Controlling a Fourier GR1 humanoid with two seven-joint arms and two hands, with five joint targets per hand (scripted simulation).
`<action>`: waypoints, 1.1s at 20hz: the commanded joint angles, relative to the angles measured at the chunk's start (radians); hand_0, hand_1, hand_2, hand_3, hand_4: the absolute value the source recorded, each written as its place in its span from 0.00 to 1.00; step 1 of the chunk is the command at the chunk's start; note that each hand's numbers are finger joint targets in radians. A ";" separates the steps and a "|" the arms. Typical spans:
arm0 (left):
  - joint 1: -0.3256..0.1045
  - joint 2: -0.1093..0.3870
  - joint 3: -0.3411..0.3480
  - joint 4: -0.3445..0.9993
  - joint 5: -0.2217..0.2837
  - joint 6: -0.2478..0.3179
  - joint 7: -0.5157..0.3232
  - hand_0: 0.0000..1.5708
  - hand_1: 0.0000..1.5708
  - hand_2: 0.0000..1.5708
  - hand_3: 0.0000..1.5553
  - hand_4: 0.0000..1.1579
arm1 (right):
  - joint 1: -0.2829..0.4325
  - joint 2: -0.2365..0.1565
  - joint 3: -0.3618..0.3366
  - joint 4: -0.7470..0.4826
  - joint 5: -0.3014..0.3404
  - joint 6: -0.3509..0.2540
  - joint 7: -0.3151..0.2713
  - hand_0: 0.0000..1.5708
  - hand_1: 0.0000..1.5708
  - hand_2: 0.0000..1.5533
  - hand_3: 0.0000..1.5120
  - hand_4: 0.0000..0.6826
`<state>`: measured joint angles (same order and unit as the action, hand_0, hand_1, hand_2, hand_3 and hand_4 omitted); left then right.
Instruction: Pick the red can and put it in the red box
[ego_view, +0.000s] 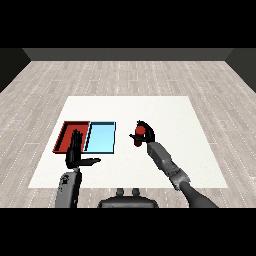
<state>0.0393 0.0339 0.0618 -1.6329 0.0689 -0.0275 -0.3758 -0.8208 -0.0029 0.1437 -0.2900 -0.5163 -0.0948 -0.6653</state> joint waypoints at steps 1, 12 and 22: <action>-0.036 0.025 0.041 0.062 0.036 -0.032 -0.023 0.00 0.00 0.00 0.00 0.00 | 0.019 0.003 -0.002 -0.041 0.035 -0.069 0.025 0.95 0.95 0.94 0.95 0.97; 0.034 0.000 -0.036 -0.084 -0.013 -0.004 0.053 0.00 0.00 0.00 0.00 0.00 | -0.021 -0.001 0.018 -0.077 0.103 -0.126 0.021 0.94 0.94 0.94 0.94 0.96; -0.050 -0.032 -0.107 0.060 -0.091 0.017 0.015 0.00 0.00 0.00 0.00 0.00 | 0.127 0.003 0.082 -0.400 0.122 -0.199 0.051 0.92 0.92 0.93 0.93 0.95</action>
<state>0.0073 0.0285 0.0086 -1.6037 0.0184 -0.0264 -0.3496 -0.7665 -0.0054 0.1896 -0.5473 -0.3983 -0.2589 -0.6304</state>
